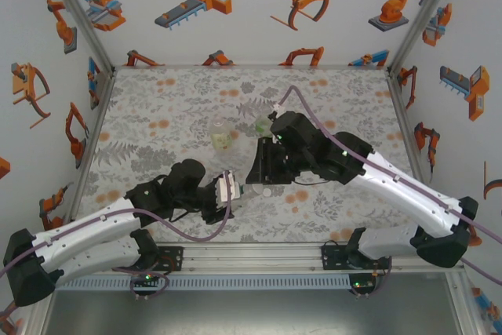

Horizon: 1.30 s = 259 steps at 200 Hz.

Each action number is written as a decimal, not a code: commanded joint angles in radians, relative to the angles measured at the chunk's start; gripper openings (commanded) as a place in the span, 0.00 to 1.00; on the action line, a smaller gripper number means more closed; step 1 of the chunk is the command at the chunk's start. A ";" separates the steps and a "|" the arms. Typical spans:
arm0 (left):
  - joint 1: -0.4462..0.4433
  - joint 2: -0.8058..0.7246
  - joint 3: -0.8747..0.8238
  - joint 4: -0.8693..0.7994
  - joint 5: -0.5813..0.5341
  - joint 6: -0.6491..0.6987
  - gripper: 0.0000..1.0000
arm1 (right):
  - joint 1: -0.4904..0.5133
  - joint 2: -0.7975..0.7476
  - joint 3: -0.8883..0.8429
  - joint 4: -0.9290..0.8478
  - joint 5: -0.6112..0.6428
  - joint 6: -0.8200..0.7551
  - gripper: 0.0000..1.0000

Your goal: Screw on the bottle caps

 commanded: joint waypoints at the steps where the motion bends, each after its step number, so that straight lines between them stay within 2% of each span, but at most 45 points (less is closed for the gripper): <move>1: -0.001 -0.006 0.027 0.135 0.010 0.005 0.00 | 0.017 -0.002 0.032 0.072 0.009 0.022 0.49; 11: -0.001 -0.006 0.026 0.132 0.010 0.003 0.00 | 0.018 -0.012 0.042 0.071 0.023 -0.005 0.56; 31: -0.001 -0.015 0.021 0.133 0.017 -0.001 0.00 | 0.018 -0.038 0.061 0.070 0.054 -0.081 0.61; 59: 0.001 -0.024 0.014 0.141 0.041 -0.012 0.00 | 0.018 -0.081 0.080 0.056 0.111 -0.196 0.63; 76: 0.001 -0.027 0.015 0.144 0.070 -0.021 0.00 | 0.017 -0.103 0.084 0.067 0.100 -0.305 0.63; 97: 0.001 -0.023 0.019 0.139 0.127 -0.031 0.00 | 0.018 -0.132 0.066 0.089 0.001 -0.520 0.58; 123: 0.001 -0.009 0.033 0.108 0.184 -0.034 0.00 | 0.019 -0.185 0.012 0.120 -0.224 -0.860 0.55; 144: 0.001 -0.001 0.040 0.081 0.213 -0.036 0.00 | 0.020 -0.199 0.008 0.104 -0.332 -1.092 0.56; 169: 0.001 0.003 0.055 0.046 0.235 -0.037 0.00 | 0.019 -0.154 0.062 -0.008 -0.434 -1.346 0.60; 209: 0.001 0.023 0.061 0.046 0.291 -0.043 0.00 | 0.020 -0.078 0.112 -0.084 -0.488 -1.522 0.62; 259: 0.001 0.051 0.082 0.013 0.322 -0.043 0.00 | 0.020 -0.054 0.108 -0.071 -0.517 -1.562 0.51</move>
